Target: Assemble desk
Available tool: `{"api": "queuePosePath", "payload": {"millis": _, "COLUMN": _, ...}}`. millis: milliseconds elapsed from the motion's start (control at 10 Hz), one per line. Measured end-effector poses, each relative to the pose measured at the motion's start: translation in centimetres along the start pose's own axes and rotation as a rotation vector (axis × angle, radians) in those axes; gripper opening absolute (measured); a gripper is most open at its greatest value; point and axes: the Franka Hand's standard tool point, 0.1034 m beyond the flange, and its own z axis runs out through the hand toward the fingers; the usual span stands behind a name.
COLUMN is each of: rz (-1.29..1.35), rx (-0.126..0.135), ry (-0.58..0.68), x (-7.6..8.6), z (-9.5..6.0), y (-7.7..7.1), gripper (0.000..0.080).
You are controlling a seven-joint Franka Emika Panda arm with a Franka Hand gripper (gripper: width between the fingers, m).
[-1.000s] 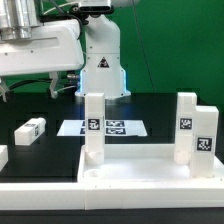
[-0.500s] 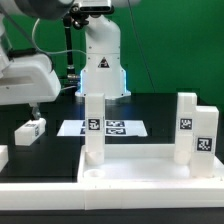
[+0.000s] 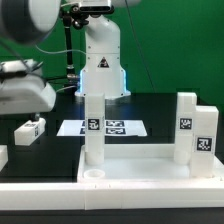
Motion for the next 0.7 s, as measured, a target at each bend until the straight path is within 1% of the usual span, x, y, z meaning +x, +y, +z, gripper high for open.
{"api": "queuePosePath", "payload": {"millis": 100, "rz": 0.022, "rx": -0.003, "ry": -0.009, "x": 0.2, "z": 0.9, "y": 0.4, "gripper": 0.0649}}
{"api": "queuePosePath", "payload": {"millis": 200, "rz": 0.019, "rx": -0.004, "ry": -0.002, "x": 0.2, "z": 0.5, "y": 0.2, "gripper": 0.0649}}
{"api": "queuePosePath", "payload": {"millis": 500, "rz": 0.022, "rx": -0.004, "ry": 0.0, "x": 0.2, "z": 0.6, "y": 0.4, "gripper": 0.0649}}
{"api": "queuePosePath", "payload": {"millis": 600, "rz": 0.046, "rx": 0.012, "ry": -0.031, "x": 0.1, "z": 2.0, "y": 0.8, "gripper": 0.0649}}
{"api": "queuePosePath", "payload": {"millis": 700, "rz": 0.083, "rx": 0.042, "ry": -0.108, "x": -0.4, "z": 3.6, "y": 1.0, "gripper": 0.0649}}
